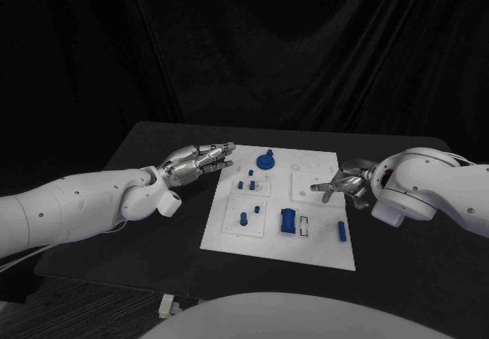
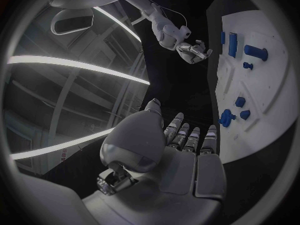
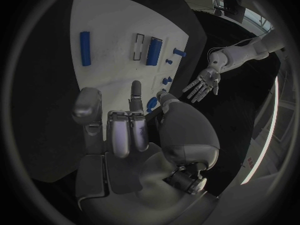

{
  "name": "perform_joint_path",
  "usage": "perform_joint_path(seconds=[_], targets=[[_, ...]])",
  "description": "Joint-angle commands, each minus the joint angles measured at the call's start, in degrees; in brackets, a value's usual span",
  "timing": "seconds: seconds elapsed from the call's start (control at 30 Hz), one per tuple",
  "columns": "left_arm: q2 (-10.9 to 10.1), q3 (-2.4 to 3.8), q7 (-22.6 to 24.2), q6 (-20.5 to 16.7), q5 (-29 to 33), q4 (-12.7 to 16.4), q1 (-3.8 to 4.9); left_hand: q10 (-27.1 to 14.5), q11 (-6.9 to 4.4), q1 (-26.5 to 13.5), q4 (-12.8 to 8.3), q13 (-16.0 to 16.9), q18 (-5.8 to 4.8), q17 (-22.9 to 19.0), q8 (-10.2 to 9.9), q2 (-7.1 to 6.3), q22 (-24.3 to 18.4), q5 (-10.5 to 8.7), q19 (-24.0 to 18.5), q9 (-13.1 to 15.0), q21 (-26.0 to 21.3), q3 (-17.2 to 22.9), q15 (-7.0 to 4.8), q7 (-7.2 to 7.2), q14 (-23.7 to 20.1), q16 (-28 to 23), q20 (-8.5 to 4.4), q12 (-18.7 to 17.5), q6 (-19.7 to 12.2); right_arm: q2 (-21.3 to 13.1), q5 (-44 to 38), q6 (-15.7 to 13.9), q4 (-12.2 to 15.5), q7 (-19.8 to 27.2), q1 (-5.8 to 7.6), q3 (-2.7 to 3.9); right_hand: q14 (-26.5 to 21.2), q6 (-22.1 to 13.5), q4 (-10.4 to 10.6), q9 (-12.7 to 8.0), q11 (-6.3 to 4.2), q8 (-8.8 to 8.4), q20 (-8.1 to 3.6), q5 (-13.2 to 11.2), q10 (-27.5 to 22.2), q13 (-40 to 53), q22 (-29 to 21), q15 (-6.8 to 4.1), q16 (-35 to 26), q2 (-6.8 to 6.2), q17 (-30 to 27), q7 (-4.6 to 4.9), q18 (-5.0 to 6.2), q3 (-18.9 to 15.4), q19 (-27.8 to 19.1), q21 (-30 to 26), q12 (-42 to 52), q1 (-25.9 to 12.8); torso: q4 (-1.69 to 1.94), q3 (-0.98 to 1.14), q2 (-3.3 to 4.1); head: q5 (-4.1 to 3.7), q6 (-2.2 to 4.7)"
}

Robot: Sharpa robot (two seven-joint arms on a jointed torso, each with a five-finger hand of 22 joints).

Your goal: Assemble the parts on the task board

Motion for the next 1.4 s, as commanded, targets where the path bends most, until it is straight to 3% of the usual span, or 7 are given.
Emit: perform_joint_path(seconds=[0.03, 0.23, 0.33, 0.43, 0.57, 1.07, 1.4], targets=[[0.1, 0.05, 0.7, 0.6, 0.3, 0.1, -0.09, -0.2, 0.70, 0.5, 0.0, 0.0, -1.32, 0.0, 1.0, 0.05, 0.9, 1.08, 0.7, 0.8, 0.5, 1.8, 0.51, -0.01, 0.3, 0.1, 0.26, 1.0, 0.7, -0.1, -8.1, 5.2, -0.7, -1.0, 0.15, 0.02, 6.6, 1.0, 0.0, 1.0, -0.43, 1.55, -0.35, -0.9, 6.6, 15.8, 8.3, -0.34, 1.1, 1.26, 15.2, -0.10, -0.67, -1.6, 1.2, 1.7, 1.1, 1.0, -0.04, 0.00, -0.01, -0.17, -0.01], [0.3, 0.05, 0.6, 0.7, 0.3, -0.2, -0.09, -0.1, 0.83, 0.5, -0.1, 0.0, -1.29, 0.0, 1.0, 0.05, 0.9, 1.10, 0.7, 0.8, 0.5, 1.8, 0.46, 0.09, 0.3, 0.1, 0.30, 1.1, 0.8, -0.5, -21.8, 11.2, -1.6, -1.4, -0.50, 0.01, 6.6, 3.5, -0.7, 2.0, -1.32, 3.33, -1.03, -1.5, 6.6, 15.8, 9.5, -1.07, 1.1, 2.05, 15.2, -1.12, -1.45, -2.1, 2.8, 6.2, 1.1, 2.4, 0.00, -0.03, -0.01, -0.10, -0.01], [0.3, 0.05, 0.6, 0.8, 0.3, -0.3, -0.09, -0.1, 0.92, 0.5, -0.1, 0.0, -1.28, 0.0, 1.0, 0.06, 0.8, 1.11, 0.7, 0.8, 0.5, 1.8, 0.43, 0.17, 0.3, 0.1, 0.32, 1.1, 0.8, -0.6, -24.3, 12.3, -1.7, -1.4, -0.87, 0.00, 6.6, 6.0, -0.2, 2.6, -1.93, 4.73, -1.43, -1.6, 6.6, 15.8, 10.0, -1.55, 1.1, 2.53, 15.2, -1.98, -1.75, -2.7, 3.3, 8.0, 1.1, 2.0, 0.01, -0.02, 0.04, -0.15, -0.01], [0.4, 0.05, 0.6, 0.9, 0.3, -0.3, -0.10, -0.1, 0.98, 0.5, -0.1, 0.0, -1.27, 0.0, 1.0, 0.07, 0.8, 1.12, 0.6, 0.8, 0.5, 1.8, 0.41, 0.21, 0.3, 0.1, 0.33, 1.1, 0.8, -0.6, -25.4, 13.2, -1.7, -1.5, -1.27, 0.00, 6.6, 6.5, 0.0, 2.7, -2.07, 4.94, -1.59, -1.6, 6.6, 15.8, 10.1, -1.71, 1.1, 2.76, 15.2, -2.15, -1.88, -2.9, 3.5, 8.8, 1.1, 1.8, 0.03, -0.02, 0.09, -0.41, -0.01], [0.3, 0.05, 0.5, 0.9, 0.3, -0.3, -0.10, -0.1, 0.98, 0.5, -0.1, 0.0, -1.27, 0.0, 1.0, 0.07, 0.8, 1.12, 0.6, 0.8, 0.5, 1.8, 0.41, 0.21, 0.3, 0.1, 0.33, 1.1, 0.8, -0.6, -26.1, 13.7, -1.7, -1.5, -1.78, 0.00, 6.6, 6.7, 0.4, 2.8, -2.18, 5.03, -1.72, -1.7, 6.6, 15.8, 10.2, -1.83, 1.1, 3.03, 15.2, -2.25, -1.91, -3.1, 3.5, 9.0, 1.1, 1.4, 0.14, -0.01, 0.09, -0.70, -0.01], [0.3, 0.05, 0.4, 1.0, 0.3, -0.4, -0.12, 0.1, 1.47, 0.6, -0.1, 0.1, -1.22, 0.0, 1.2, 0.16, 0.8, 1.14, 0.6, 0.9, 0.5, 2.0, 0.24, 0.60, 0.3, 0.1, 0.33, 1.4, 1.2, -1.3, -25.6, 13.9, -1.6, -1.5, -3.90, 0.00, 6.6, 7.2, 0.9, 2.8, -2.31, 5.18, -1.87, -1.8, 6.6, 15.8, 10.1, -1.95, 1.1, 3.55, 15.2, -2.40, -1.89, -3.3, 3.5, 8.9, 1.1, 1.0, 0.04, 0.00, 0.05, -0.95, -0.01], [0.4, 0.05, 0.3, 1.0, 0.3, -0.4, -0.13, 0.1, 1.57, 0.7, -0.1, 0.1, -1.20, 0.0, 1.2, 0.19, 0.8, 1.15, 0.6, 0.9, 0.5, 2.0, 0.20, 0.69, 0.3, 0.1, 0.32, 1.4, 1.3, -1.1, -25.4, 13.9, -1.8, -1.4, -4.56, 0.00, 6.6, 5.7, 0.8, 2.3, -2.12, 4.09, -1.91, -1.1, 6.6, 15.8, 9.9, -1.88, 1.1, 3.62, 15.2, -2.03, -1.77, -3.6, 3.2, 8.2, 1.1, 1.4, 0.06, 0.00, 0.06, -0.89, -0.01]])
